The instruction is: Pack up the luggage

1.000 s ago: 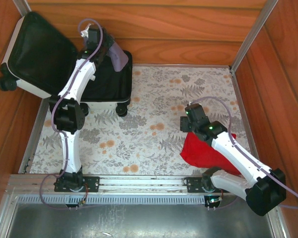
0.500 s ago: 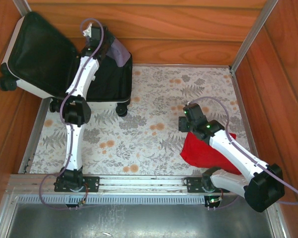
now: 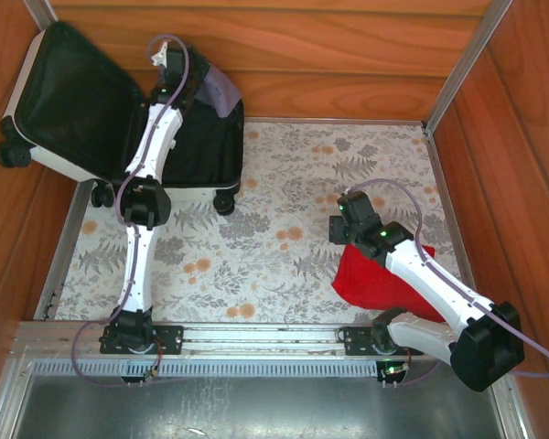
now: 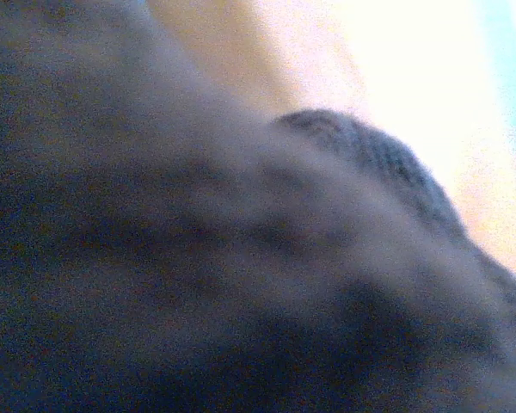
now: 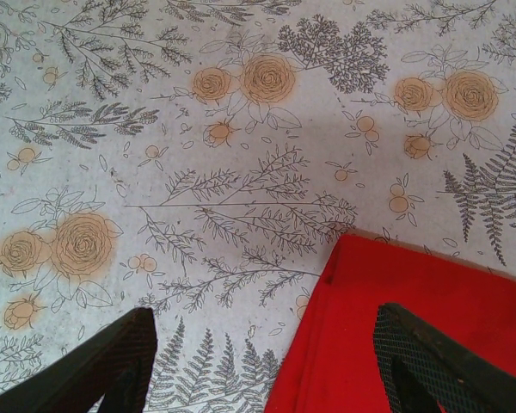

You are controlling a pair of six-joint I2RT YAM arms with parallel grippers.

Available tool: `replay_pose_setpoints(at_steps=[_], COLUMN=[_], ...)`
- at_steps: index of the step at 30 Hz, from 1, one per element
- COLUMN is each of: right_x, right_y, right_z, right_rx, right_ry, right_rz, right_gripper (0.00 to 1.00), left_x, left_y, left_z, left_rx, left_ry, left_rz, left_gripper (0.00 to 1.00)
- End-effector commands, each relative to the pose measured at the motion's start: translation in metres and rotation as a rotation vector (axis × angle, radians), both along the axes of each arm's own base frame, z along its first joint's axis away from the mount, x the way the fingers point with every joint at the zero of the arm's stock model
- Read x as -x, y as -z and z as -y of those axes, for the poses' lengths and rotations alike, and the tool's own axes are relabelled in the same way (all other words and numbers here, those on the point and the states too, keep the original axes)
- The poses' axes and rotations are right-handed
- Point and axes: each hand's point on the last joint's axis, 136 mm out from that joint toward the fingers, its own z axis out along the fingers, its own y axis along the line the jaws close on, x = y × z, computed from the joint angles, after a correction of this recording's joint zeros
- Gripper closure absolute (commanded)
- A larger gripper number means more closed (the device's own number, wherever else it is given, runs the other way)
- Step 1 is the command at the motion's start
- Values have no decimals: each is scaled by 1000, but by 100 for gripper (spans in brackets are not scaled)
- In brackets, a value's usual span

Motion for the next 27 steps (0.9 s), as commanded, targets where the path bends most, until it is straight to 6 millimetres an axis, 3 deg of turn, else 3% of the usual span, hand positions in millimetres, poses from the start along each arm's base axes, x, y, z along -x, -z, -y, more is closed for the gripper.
replay_pose_setpoints(at_steps=[1,5,18,27], right_x=[2,3,4,7], right_y=[7,6,7,3], right_z=[7,10,10,11], right_rx=[20,29,28,21], right_ry=[24,26,22,21], right_rz=[-10,-6,-7,-2], right_gripper=[29,29,29,29], left_x=[-6,-7,-11,3], left_y=[-64,-73,-65,-14], left_z=[7,8,7,2], left_rx=[125,137,186,154], left_ry=[36,45,62,44], left_rz=[222,271,260,101], left_gripper=[100,100,100,100])
